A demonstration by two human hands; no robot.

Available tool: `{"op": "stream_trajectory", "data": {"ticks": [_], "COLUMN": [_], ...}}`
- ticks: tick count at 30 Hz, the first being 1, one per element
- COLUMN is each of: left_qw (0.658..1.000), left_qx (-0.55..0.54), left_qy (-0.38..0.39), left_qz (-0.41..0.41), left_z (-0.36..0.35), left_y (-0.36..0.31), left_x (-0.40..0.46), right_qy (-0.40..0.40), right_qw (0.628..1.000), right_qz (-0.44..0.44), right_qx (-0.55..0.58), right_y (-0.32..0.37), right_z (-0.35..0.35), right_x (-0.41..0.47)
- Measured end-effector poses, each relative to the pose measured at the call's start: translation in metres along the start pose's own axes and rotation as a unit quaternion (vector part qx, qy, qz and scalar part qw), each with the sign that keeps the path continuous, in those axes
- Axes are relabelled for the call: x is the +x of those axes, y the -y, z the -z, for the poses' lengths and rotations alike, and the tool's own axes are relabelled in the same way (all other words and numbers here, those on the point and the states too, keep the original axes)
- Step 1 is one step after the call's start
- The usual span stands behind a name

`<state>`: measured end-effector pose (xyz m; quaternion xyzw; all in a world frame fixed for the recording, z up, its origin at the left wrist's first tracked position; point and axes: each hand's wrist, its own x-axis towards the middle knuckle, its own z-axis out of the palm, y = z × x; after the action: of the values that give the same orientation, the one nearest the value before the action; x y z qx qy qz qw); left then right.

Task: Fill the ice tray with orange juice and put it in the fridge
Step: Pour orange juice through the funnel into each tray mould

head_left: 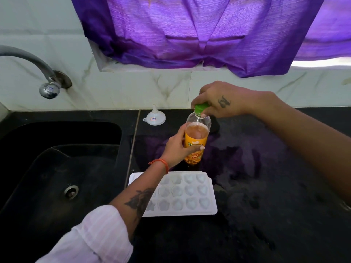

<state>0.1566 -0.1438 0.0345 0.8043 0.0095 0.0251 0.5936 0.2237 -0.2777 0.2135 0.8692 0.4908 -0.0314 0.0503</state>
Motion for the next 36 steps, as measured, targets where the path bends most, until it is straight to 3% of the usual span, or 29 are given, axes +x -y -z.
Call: {"op": "stream_trajectory", "data": {"ticks": [5,12,16,19,21,26,30,33,36], "left_qw": [1.0,1.0,1.0,1.0,1.0,1.0,0.999,0.999,1.0], "left_qx": [-0.003,-0.001,0.002,-0.001,-0.001,-0.003,-0.012,-0.018,-0.017], "left_qy": [0.001,0.011,0.013,0.018,0.018,0.021,0.029,0.028,0.014], "left_qz": [0.002,0.006,0.006,0.01,0.011,0.013,0.018,0.016,0.002], "left_z": [0.001,0.002,0.003,0.002,0.002,0.003,0.004,0.004,0.003], "left_y": [0.001,0.0,0.0,0.0,0.0,0.0,-0.001,-0.002,-0.001], "left_x": [0.001,0.002,0.002,0.001,0.001,0.001,0.002,0.002,0.001], "right_qy": [-0.006,-0.014,-0.04,-0.019,-0.006,-0.031,-0.091,-0.151,-0.159], "right_qw": [0.995,1.0,0.998,0.993,0.994,0.999,0.991,0.975,0.95], "right_qz": [-0.091,0.027,0.01,-0.052,-0.085,-0.026,-0.007,-0.055,-0.157], "right_qx": [0.033,-0.001,0.042,0.107,0.073,0.027,0.094,0.157,0.216], "right_y": [0.006,0.006,0.003,-0.001,0.001,0.006,0.001,-0.005,-0.021], "right_z": [-0.004,0.001,0.002,0.003,-0.001,0.0,0.008,0.016,-0.015], "right_x": [0.007,0.002,-0.001,-0.001,0.002,0.002,-0.009,-0.024,-0.041]}}
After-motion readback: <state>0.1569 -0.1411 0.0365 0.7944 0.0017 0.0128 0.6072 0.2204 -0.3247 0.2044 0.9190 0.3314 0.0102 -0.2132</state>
